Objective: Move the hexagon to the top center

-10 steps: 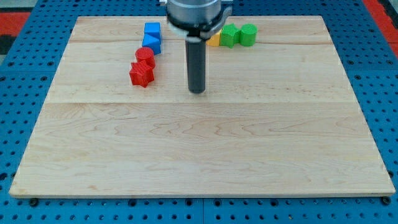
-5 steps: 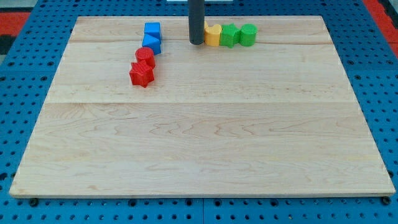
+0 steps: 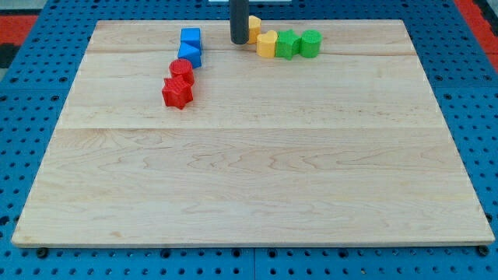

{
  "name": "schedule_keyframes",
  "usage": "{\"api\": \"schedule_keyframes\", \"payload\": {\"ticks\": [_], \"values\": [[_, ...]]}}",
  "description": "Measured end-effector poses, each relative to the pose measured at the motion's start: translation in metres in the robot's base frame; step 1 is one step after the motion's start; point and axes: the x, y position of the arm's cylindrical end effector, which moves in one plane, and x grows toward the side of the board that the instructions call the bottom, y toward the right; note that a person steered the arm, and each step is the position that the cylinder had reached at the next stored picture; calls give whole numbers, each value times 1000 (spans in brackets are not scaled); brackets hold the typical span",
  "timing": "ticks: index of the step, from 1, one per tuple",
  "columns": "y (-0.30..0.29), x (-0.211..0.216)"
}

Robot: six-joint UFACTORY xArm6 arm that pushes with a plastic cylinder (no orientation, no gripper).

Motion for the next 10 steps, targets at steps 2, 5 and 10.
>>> {"api": "schedule_keyframes", "payload": {"ticks": [2,5,10], "values": [[-65,-46],[-56,-31],[206,18]]}}
